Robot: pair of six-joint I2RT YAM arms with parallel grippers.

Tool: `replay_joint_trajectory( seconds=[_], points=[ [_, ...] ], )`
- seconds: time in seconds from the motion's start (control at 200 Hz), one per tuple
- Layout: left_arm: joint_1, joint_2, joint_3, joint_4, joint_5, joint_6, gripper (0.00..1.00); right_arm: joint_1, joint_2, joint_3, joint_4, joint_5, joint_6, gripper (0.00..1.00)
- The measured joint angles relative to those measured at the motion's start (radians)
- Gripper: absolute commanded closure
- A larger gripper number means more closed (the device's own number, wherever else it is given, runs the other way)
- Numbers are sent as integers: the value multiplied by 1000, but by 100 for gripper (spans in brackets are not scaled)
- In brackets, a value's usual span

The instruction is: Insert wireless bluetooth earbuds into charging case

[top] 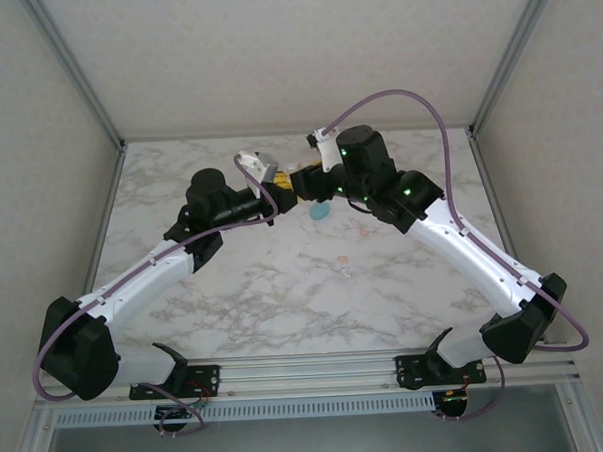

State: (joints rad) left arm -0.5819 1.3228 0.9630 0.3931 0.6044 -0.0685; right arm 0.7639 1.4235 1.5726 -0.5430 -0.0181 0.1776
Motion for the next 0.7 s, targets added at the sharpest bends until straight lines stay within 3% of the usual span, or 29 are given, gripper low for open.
replay_joint_trajectory(
  seconds=[0.35, 0.511, 0.571, 0.701],
  points=[
    [0, 0, 0, 0, 0, 24, 98, -93, -68, 1, -3, -135, 150, 36],
    [0, -1, 0, -1, 0, 38, 98, -111, -87, 2, -18, -112, 194, 41],
    [0, -3, 0, -7, -5, 48, 98, -145, -100, -4, -47, -80, 221, 44],
    [0, -38, -14, -27, -39, 71, 98, -327, -174, -114, -106, -61, 290, 47]
  ],
)
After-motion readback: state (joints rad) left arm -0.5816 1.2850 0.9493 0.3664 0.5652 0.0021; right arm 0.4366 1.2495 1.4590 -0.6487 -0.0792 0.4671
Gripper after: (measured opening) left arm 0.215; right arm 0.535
